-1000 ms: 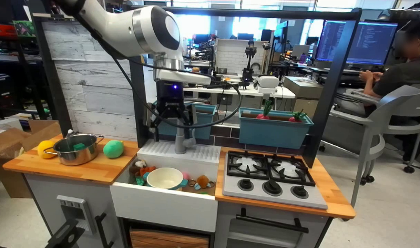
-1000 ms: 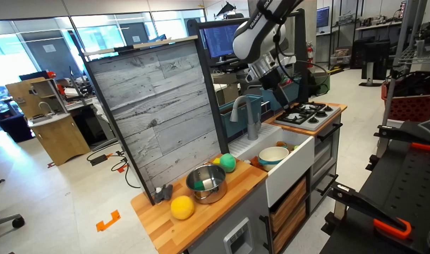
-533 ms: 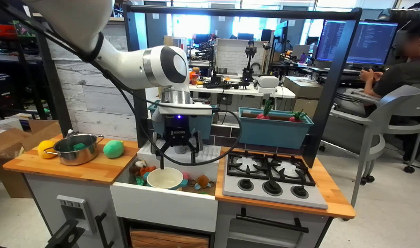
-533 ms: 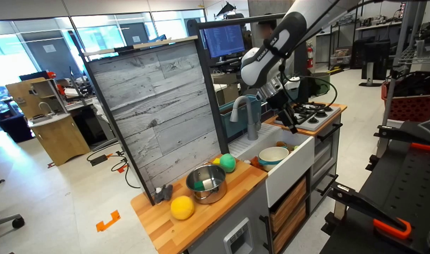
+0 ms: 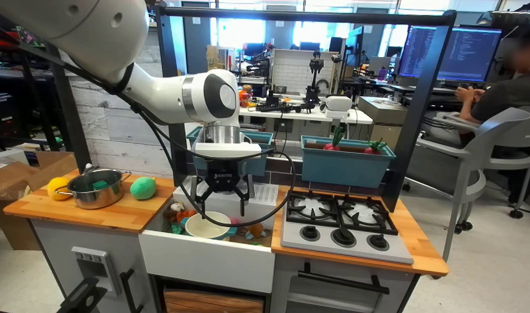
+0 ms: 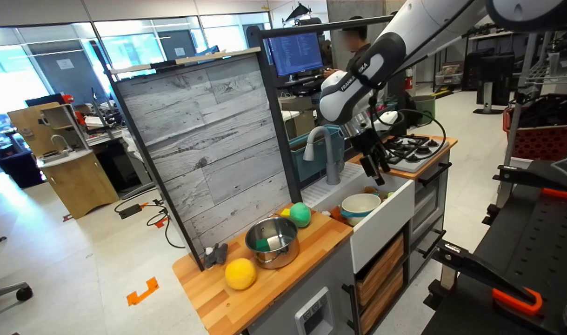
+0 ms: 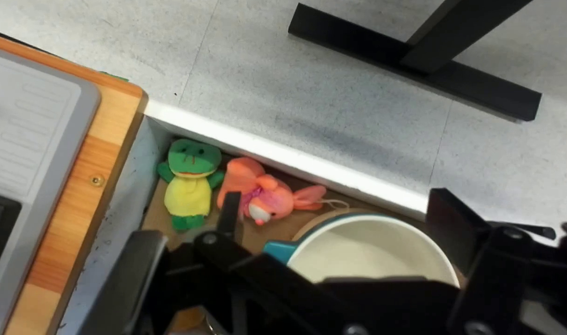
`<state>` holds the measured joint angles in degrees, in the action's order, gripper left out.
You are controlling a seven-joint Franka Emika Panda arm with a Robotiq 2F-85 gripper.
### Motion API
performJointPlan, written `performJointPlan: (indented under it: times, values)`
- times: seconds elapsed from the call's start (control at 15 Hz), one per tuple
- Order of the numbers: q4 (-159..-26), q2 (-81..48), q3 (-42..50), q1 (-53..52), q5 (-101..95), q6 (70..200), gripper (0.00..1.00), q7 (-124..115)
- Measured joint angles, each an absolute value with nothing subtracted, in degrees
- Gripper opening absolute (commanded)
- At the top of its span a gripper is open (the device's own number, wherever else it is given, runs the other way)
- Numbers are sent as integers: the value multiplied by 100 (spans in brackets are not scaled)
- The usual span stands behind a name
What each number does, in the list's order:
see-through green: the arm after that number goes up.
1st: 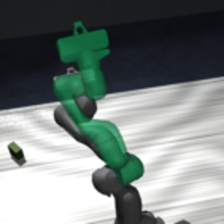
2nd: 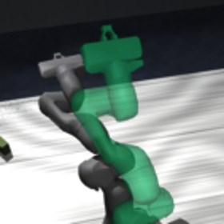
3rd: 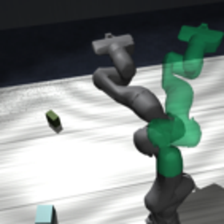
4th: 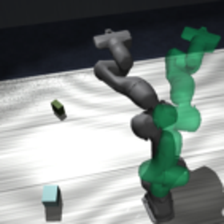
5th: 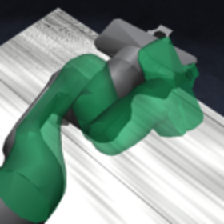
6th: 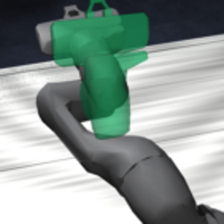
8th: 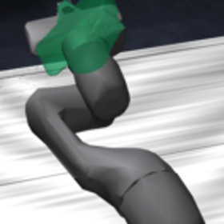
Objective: Remove the white pot from the sink and place it on the stove
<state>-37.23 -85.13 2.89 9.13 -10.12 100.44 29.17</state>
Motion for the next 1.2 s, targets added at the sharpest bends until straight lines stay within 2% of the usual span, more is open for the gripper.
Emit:
performJointPlan:
  times: [1.2]
  values:
    - [-4033,-8507,275,1213,-438,9685,100,734]
